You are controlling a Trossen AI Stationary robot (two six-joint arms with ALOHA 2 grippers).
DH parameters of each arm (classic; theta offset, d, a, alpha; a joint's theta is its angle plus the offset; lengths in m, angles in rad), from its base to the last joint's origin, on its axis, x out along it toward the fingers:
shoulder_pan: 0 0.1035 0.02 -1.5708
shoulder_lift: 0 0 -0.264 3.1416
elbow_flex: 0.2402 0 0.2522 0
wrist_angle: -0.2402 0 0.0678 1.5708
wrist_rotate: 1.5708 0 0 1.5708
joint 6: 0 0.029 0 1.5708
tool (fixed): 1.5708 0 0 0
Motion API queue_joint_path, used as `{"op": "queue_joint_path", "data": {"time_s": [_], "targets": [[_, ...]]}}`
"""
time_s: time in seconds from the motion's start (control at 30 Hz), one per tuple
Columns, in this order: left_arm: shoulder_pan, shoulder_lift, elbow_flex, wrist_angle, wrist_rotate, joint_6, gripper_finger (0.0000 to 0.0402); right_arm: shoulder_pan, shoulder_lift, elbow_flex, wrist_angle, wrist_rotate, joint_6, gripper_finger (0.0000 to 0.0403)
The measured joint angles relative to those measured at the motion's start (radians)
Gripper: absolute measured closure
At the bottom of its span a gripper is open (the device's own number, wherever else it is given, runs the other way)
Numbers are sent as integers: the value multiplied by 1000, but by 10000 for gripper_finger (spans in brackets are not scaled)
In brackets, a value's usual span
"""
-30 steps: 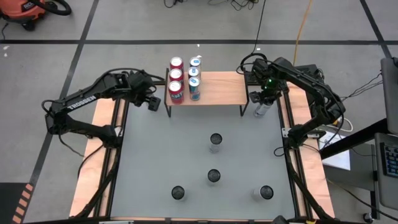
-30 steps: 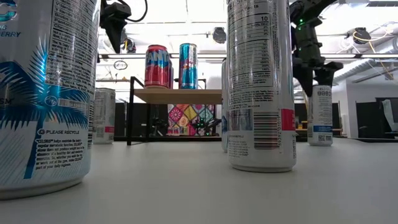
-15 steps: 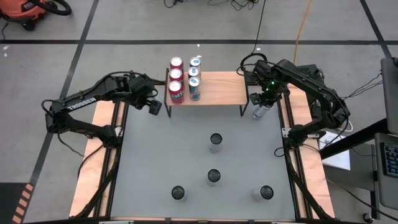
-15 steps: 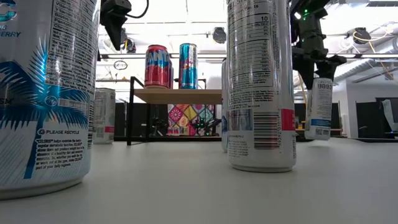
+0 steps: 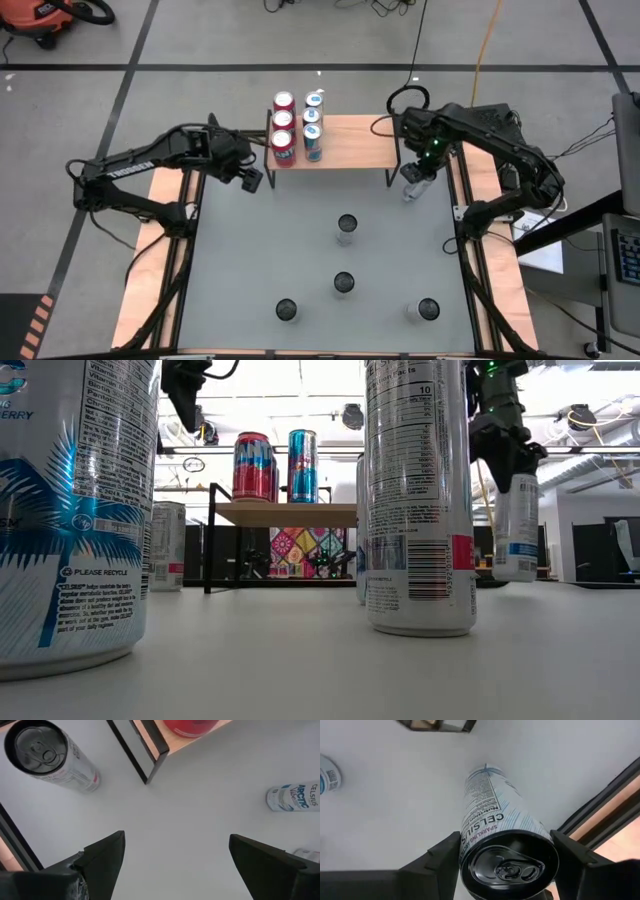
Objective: Place canned beverage on shelf
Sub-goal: Put the top right white-blue soda can on the shelf
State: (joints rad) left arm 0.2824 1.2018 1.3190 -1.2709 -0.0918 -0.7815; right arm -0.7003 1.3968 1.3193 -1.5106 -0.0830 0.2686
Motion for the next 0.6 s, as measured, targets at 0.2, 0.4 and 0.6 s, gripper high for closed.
{"op": "queue_joint_path", "data": {"time_s": [0.2,0.4,0.6], "targets": [[-39,0,0,6,-21,-41,43,83,0,0,0,3,-52,195],[-76,0,0,9,-26,-66,43,195,0,0,7,-1,-159,195],[-126,0,0,45,-19,-107,43,288,0,0,30,-81,-252,195]]}}
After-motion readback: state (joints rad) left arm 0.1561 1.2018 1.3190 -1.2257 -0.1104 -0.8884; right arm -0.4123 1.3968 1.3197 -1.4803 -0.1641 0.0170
